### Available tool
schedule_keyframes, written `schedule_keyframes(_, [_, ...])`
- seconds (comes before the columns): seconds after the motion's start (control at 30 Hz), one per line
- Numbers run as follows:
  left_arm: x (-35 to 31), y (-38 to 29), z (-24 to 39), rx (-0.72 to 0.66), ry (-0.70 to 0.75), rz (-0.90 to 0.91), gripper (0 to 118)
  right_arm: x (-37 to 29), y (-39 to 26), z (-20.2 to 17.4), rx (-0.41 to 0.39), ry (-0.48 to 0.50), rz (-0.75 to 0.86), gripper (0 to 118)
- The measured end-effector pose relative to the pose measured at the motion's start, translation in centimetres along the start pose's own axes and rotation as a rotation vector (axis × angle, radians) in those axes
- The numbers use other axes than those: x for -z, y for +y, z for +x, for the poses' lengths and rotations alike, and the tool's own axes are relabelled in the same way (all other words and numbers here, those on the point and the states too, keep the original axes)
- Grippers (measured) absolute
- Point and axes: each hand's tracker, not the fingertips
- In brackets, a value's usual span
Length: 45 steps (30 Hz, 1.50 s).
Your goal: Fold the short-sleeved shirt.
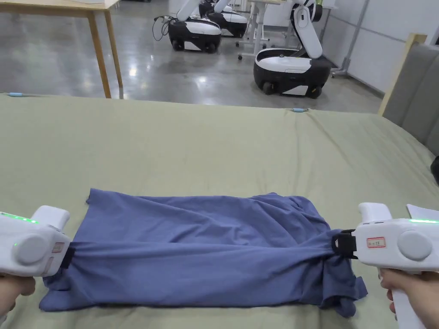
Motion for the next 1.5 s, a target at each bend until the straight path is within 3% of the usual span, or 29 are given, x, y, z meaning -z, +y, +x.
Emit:
schedule_keyframes(0.07, [-0.3, -0.7, 0.1, -0.062, -0.005, 0.048, 11, 0.7, -0.7, 0.4, 0.029, 0.010, 0.000, 9])
schedule_keyframes(0.1, [-0.8, -1.2, 0.0, -0.091, -0.006, 0.077, 47, 0.4, -1.0, 0.5, 0.022, 0.022, 0.033, 27])
schedule_keyframes(0.13, [-1.4, -1.6, 0.0, -0.113, -0.008, 0.098, 95, -0.1, -1.3, 0.5, 0.015, 0.011, 0.065, 64])
schedule_keyframes(0.17, [-2.3, -2.4, -0.1, -0.122, -0.025, 0.123, 118, -1.3, -1.8, 0.3, 0.016, -0.009, 0.073, 102])
schedule_keyframes(0.2, [-4.3, -3.3, 0.2, -0.134, -0.043, 0.187, 114, -2.8, -2.5, 0.2, 0.014, 0.004, 0.093, 113])
schedule_keyframes(0.27, [-7.4, -5.8, 0.8, -0.155, -0.024, 0.270, 115, -6.5, -4.8, -1.0, -0.007, 0.040, 0.207, 113])
schedule_keyframes(0.37, [-10.1, -10.1, 1.9, -0.171, -0.036, 0.328, 111, -10.0, -9.1, -2.7, -0.053, 0.032, 0.233, 108])
schedule_keyframes(0.4, [-10.5, -11.7, 2.2, -0.178, -0.037, 0.321, 97, -10.5, -10.5, -3.3, -0.070, 0.025, 0.226, 83])
schedule_keyframes(0.43, [-10.6, -12.9, 2.5, -0.195, -0.039, 0.310, 64, -10.7, -11.6, -3.7, -0.081, 0.002, 0.225, 47])
schedule_keyframes(0.47, [-10.1, -13.7, 2.8, -0.207, -0.047, 0.295, 13, -10.9, -12.8, -4.1, -0.097, -0.040, 0.237, 10])
schedule_keyframes(0.5, [-9.7, -14.6, 3.1, -0.213, -0.030, 0.281, 0, -10.8, -13.8, -4.4, -0.100, -0.060, 0.228, 2])
schedule_keyframes(0.6, [-7.5, -15.6, 2.2, -0.268, -0.075, 0.203, 0, -10.5, -14.9, -4.4, -0.060, 0.002, 0.196, 2])
schedule_keyframes(0.77, [-4.5, -13.3, 0.5, -0.249, 0.000, 0.210, 4, -10.5, -14.8, -4.4, -0.084, -0.028, 0.199, 2])
schedule_keyframes(0.8, [-3.7, -12.5, 0.0, -0.252, 0.015, 0.209, 37, -10.3, -14.8, -4.2, -0.083, -0.030, 0.199, 2])
schedule_keyframes(0.83, [-2.9, -11.9, -0.4, -0.249, 0.032, 0.191, 85, -10.2, -14.7, -4.1, -0.085, -0.036, 0.200, 2])
schedule_keyframes(0.87, [-2.0, -11.2, -0.3, -0.243, 0.029, 0.187, 118, -10.2, -14.5, -3.9, -0.087, -0.041, 0.200, 2])
schedule_keyframes(0.97, [1.3, -9.5, -1.3, -0.218, 0.077, 0.128, 113, -9.8, -13.9, -3.0, -0.077, -0.047, 0.193, 2])
schedule_keyframes(1.0, [0.6, -8.7, 0.9, -0.213, 0.078, 0.117, 112, -9.4, -13.5, -2.7, -0.075, -0.047, 0.184, 2])
schedule_keyframes(1.07, [1.7, -8.1, 1.4, -0.195, 0.065, 0.076, 95, -8.6, -12.8, -2.1, -0.080, -0.057, 0.174, 3])
schedule_keyframes(1.1, [1.5, -8.1, 1.7, -0.198, 0.015, 0.070, 81, -8.1, -12.4, -1.7, -0.083, -0.058, 0.175, 24])
schedule_keyframes(1.13, [0.8, -8.2, 2.0, -0.184, 0.040, 0.106, 69, -7.6, -11.9, -1.3, -0.080, -0.052, 0.167, 64])
schedule_keyframes(1.17, [0.0, -8.0, 2.5, -0.132, 0.044, 0.149, 45, -6.5, -11.2, -0.9, -0.066, -0.043, 0.122, 109])
schedule_keyframes(1.2, [-0.4, -7.7, 3.0, -0.119, 0.045, 0.152, 19, -5.3, -10.8, -0.5, -0.062, -0.036, 0.085, 118])
schedule_keyframes(1.23, [-0.6, -7.6, 3.2, -0.109, 0.079, 0.162, 14, -4.8, -10.2, -0.2, -0.084, -0.011, 0.213, 117])
schedule_keyframes(1.37, [-3.8, -7.3, 4.2, -0.131, 0.042, 0.147, 10, -0.7, -8.8, 0.5, -0.061, -0.068, 0.024, 113])
schedule_keyframes(1.4, [-2.6, -7.3, 3.6, -0.135, 0.026, 0.136, 9, 0.1, -8.8, 0.7, -0.068, -0.059, 0.002, 88])
schedule_keyframes(1.43, [-2.8, -7.2, 3.5, -0.132, 0.023, 0.137, 9, 0.4, -8.8, 0.9, -0.073, -0.032, -0.012, 49])
schedule_keyframes(1.47, [-3.1, -7.0, 3.4, -0.126, 0.023, 0.142, 8, 0.6, -8.8, 1.2, -0.064, -0.018, -0.020, 22])
schedule_keyframes(1.5, [-3.4, -6.9, 3.3, -0.120, 0.021, 0.149, 7, 0.6, -8.8, 1.2, -0.032, 0.032, -0.019, 19])
